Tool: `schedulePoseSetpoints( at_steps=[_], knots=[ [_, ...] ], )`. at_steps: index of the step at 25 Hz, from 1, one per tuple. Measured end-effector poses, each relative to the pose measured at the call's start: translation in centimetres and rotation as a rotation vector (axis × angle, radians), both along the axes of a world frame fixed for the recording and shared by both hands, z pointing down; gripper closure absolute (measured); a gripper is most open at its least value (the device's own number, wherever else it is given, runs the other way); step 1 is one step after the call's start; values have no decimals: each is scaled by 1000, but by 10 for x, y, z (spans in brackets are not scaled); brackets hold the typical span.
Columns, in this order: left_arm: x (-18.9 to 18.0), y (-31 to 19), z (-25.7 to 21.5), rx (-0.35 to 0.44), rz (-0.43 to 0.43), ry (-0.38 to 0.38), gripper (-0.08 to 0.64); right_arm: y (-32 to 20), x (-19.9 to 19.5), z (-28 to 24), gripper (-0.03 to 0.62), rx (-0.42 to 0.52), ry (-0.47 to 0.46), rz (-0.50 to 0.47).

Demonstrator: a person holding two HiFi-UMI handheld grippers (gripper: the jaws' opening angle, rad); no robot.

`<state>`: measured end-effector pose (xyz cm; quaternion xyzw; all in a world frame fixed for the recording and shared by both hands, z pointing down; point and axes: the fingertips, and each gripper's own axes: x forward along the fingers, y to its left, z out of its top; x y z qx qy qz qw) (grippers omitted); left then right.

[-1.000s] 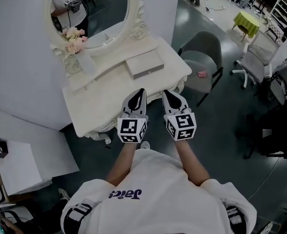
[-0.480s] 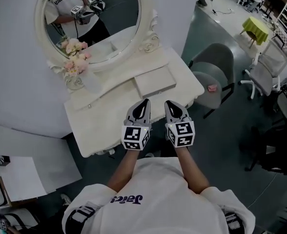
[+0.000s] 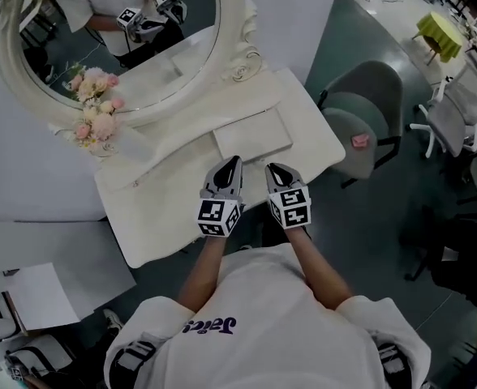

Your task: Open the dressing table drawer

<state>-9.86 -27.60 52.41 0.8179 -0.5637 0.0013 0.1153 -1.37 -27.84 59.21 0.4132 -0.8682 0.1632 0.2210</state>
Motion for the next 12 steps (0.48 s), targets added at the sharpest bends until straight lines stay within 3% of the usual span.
schedulePoseSetpoints(
  at_steps=[12],
  knots=[
    [-16,-48,43,-81,-61,2,545,-34,-2,104,575,-215,115,-43]
  ],
)
